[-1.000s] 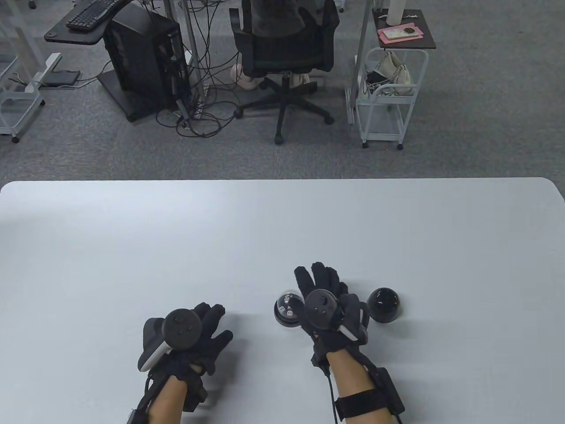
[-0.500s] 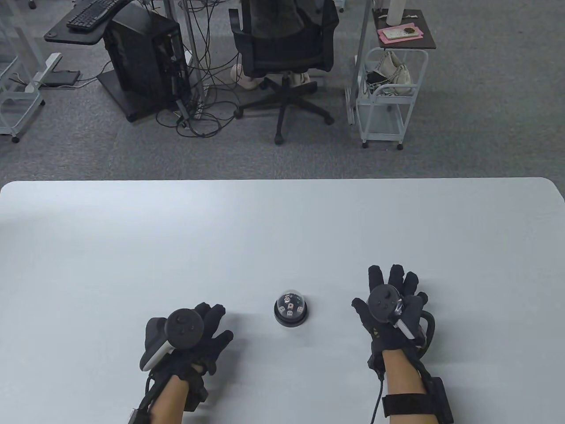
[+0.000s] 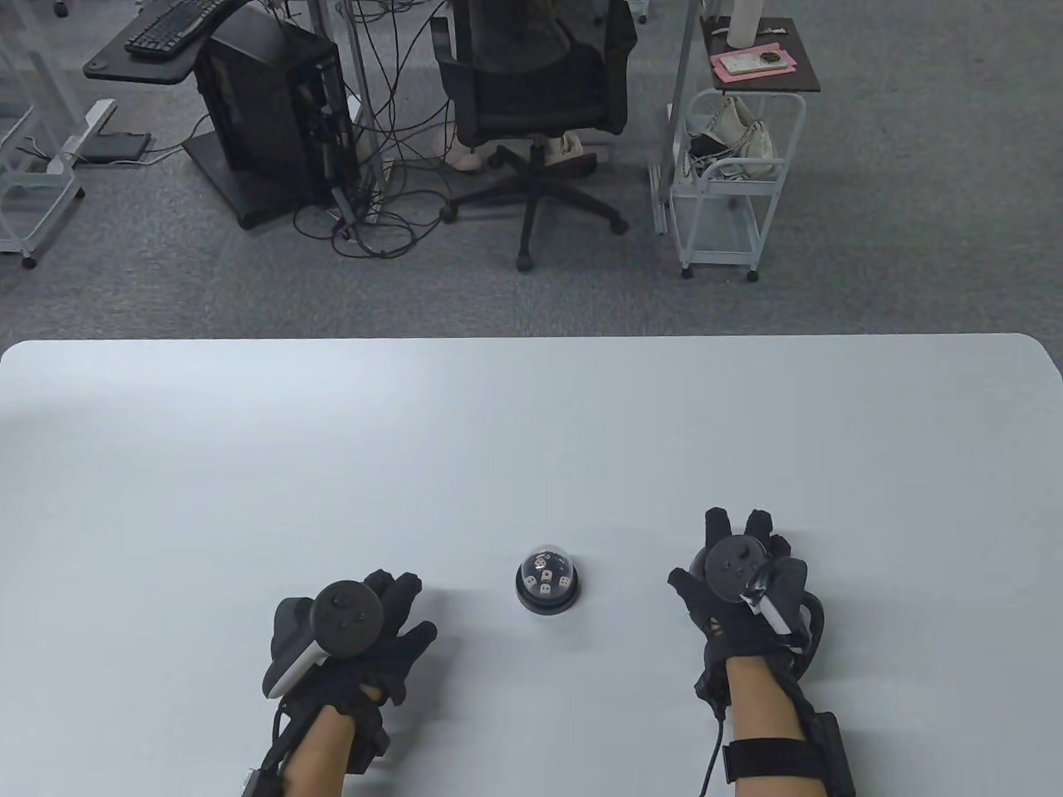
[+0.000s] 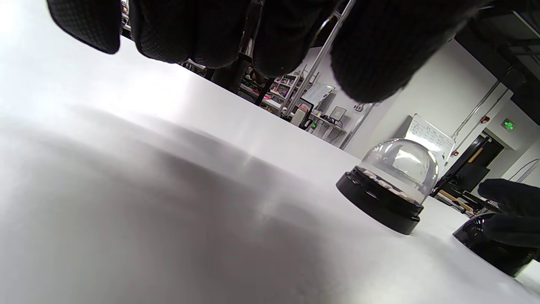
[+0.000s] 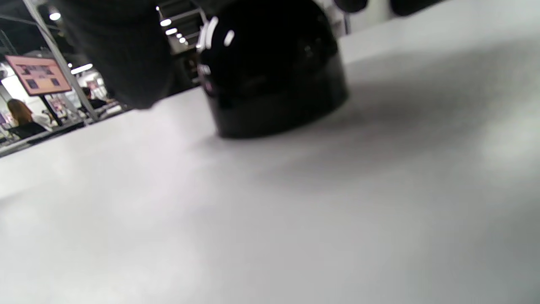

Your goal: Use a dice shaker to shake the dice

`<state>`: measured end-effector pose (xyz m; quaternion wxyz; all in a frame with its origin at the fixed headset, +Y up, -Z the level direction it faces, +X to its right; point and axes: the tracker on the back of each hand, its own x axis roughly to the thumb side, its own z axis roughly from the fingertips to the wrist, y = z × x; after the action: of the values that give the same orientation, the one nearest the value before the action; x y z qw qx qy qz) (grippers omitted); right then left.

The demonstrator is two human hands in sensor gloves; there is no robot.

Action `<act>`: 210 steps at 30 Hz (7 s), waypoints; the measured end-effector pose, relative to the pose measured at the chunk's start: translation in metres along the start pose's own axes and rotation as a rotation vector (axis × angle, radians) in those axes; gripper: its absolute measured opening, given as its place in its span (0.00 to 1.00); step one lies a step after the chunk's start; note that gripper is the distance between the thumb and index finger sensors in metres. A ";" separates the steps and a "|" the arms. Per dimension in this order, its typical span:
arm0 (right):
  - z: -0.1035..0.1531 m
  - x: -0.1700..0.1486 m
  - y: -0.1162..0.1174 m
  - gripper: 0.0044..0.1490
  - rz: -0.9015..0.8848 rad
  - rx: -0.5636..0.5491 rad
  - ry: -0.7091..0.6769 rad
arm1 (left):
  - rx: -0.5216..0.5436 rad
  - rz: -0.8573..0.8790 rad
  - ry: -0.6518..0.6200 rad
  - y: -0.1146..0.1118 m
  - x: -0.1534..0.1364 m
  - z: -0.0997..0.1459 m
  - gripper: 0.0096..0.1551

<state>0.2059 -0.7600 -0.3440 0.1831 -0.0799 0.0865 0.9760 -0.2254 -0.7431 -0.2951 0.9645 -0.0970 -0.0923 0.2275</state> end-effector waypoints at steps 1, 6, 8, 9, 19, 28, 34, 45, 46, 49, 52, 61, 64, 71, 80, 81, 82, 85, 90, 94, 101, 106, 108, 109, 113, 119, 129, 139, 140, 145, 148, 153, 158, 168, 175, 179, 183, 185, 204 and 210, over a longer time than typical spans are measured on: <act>-0.001 0.000 0.001 0.55 -0.001 0.005 0.003 | 0.000 0.001 -0.001 0.000 0.000 0.000 0.40; -0.004 -0.004 0.005 0.51 -0.029 0.029 0.028 | -0.001 0.006 -0.002 0.000 0.000 0.000 0.40; -0.004 -0.003 0.005 0.49 -0.031 0.013 0.032 | -0.002 0.008 -0.003 0.000 0.000 0.000 0.40; -0.004 -0.003 0.005 0.48 -0.028 -0.006 0.029 | -0.002 0.008 -0.003 0.000 0.000 0.000 0.40; 0.005 0.016 0.000 0.51 -0.026 -0.147 -0.114 | -0.006 0.015 -0.008 0.000 0.000 -0.001 0.40; 0.029 0.068 -0.009 0.54 -0.116 -0.213 -0.349 | -0.001 0.038 -0.027 0.000 0.000 -0.001 0.40; 0.037 0.111 -0.005 0.51 -0.143 -0.213 -0.415 | 0.006 0.052 -0.036 0.001 0.000 -0.001 0.40; 0.036 0.144 0.039 0.52 -0.114 -0.164 -0.486 | 0.007 0.056 -0.037 0.001 -0.001 0.000 0.40; 0.036 0.143 0.041 0.52 -0.087 -0.155 -0.481 | 0.005 0.052 -0.034 0.001 -0.001 0.000 0.40; 0.032 0.141 0.045 0.52 -0.097 -0.127 -0.466 | 0.003 0.050 -0.030 0.000 -0.002 0.000 0.40; 0.029 0.140 0.052 0.52 -0.083 -0.092 -0.460 | 0.003 0.045 -0.025 0.001 -0.002 0.000 0.40; 0.025 0.142 0.063 0.50 -0.028 -0.024 -0.442 | -0.003 0.041 -0.021 0.001 -0.002 0.000 0.40; 0.023 0.140 0.063 0.51 -0.038 0.000 -0.446 | -0.005 0.039 -0.021 0.001 -0.002 0.000 0.40; 0.018 0.130 0.065 0.56 -0.149 0.060 -0.430 | -0.008 0.039 -0.019 0.000 -0.002 0.000 0.40; 0.014 0.129 0.067 0.62 -0.226 0.152 -0.379 | -0.012 0.036 -0.016 0.000 -0.002 -0.001 0.40; 0.013 0.128 0.067 0.62 -0.238 0.154 -0.372 | -0.013 0.036 -0.015 0.000 -0.002 -0.001 0.40; 0.012 0.128 0.068 0.61 -0.248 0.160 -0.365 | -0.013 0.036 -0.015 0.000 -0.002 -0.001 0.40; 0.012 0.127 0.068 0.56 -0.268 0.157 -0.343 | -0.016 0.035 -0.013 0.000 -0.002 -0.001 0.40; 0.011 0.128 0.067 0.55 -0.281 0.128 -0.346 | -0.024 0.027 -0.008 -0.001 -0.001 -0.001 0.40; 0.012 0.128 0.065 0.53 -0.287 0.105 -0.352 | -0.027 0.021 -0.003 -0.002 -0.002 -0.001 0.40; 0.013 0.121 0.056 0.49 -0.291 0.012 -0.383 | -0.020 0.020 0.001 -0.001 -0.002 -0.001 0.40; 0.014 0.113 0.049 0.44 -0.519 0.007 -0.397 | -0.018 0.017 -0.001 -0.001 -0.002 -0.002 0.40; 0.014 0.112 0.049 0.42 -0.511 0.004 -0.404 | -0.020 0.014 0.000 -0.001 -0.002 -0.002 0.40; 0.013 0.111 0.050 0.41 -0.508 0.005 -0.402 | -0.020 0.012 0.000 -0.001 -0.002 -0.002 0.40; 0.012 0.105 0.053 0.39 -0.605 0.004 -0.383 | -0.017 0.012 -0.001 -0.001 -0.002 -0.002 0.40; 0.029 0.112 0.020 0.39 -0.726 -0.153 -0.503 | -0.006 0.015 -0.007 -0.001 -0.002 -0.002 0.40; 0.034 0.116 0.021 0.40 -0.674 -0.179 -0.544 | -0.008 0.011 -0.011 -0.003 -0.002 -0.003 0.40; 0.027 0.104 0.041 0.41 -0.641 -0.069 -0.465 | -0.021 -0.024 0.015 -0.007 -0.003 -0.005 0.40; 0.027 0.104 0.041 0.41 -0.634 -0.070 -0.470 | -0.020 -0.027 0.018 -0.007 -0.003 -0.005 0.40; 0.026 0.107 0.046 0.42 -0.588 -0.039 -0.464 | -0.021 -0.047 0.029 -0.007 -0.003 -0.006 0.40; 0.027 0.110 0.047 0.42 -0.582 -0.033 -0.476 | -0.033 -0.064 0.033 -0.009 -0.002 -0.008 0.40; 0.032 0.118 0.048 0.42 -0.553 -0.026 -0.511 | -0.009 -0.092 0.027 -0.010 0.002 -0.008 0.40; 0.049 0.130 0.022 0.42 -0.642 -0.121 -0.629 | -0.025 -0.131 0.017 -0.017 0.005 -0.011 0.40; 0.039 0.119 0.045 0.43 -0.529 -0.032 -0.520 | -0.014 -0.177 0.014 -0.019 0.008 -0.013 0.39; 0.042 0.124 0.044 0.43 -0.502 -0.046 -0.543 | 0.041 -0.136 0.035 -0.007 -0.005 -0.014 0.39; 0.042 0.122 0.043 0.43 -0.517 -0.055 -0.535 | 0.053 -0.112 0.054 -0.005 -0.014 -0.011 0.39; 0.041 0.122 0.048 0.43 -0.496 -0.042 -0.525 | 0.076 -0.116 0.063 -0.002 -0.017 -0.012 0.39; 0.041 0.124 0.048 0.43 -0.497 -0.038 -0.522 | 0.066 -0.107 0.045 -0.004 -0.015 -0.012 0.39; 0.035 0.116 0.046 0.44 -0.607 -0.083 -0.520 | 0.031 -0.144 0.024 -0.012 -0.008 -0.015 0.39; 0.036 0.115 0.045 0.44 -0.591 -0.080 -0.517 | 0.039 -0.148 0.027 -0.012 -0.009 -0.014 0.38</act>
<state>0.0791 -0.7550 -0.3247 0.4688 0.1399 -0.0273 0.8717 -0.2247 -0.7599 -0.3069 0.9816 -0.0742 -0.0820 0.1558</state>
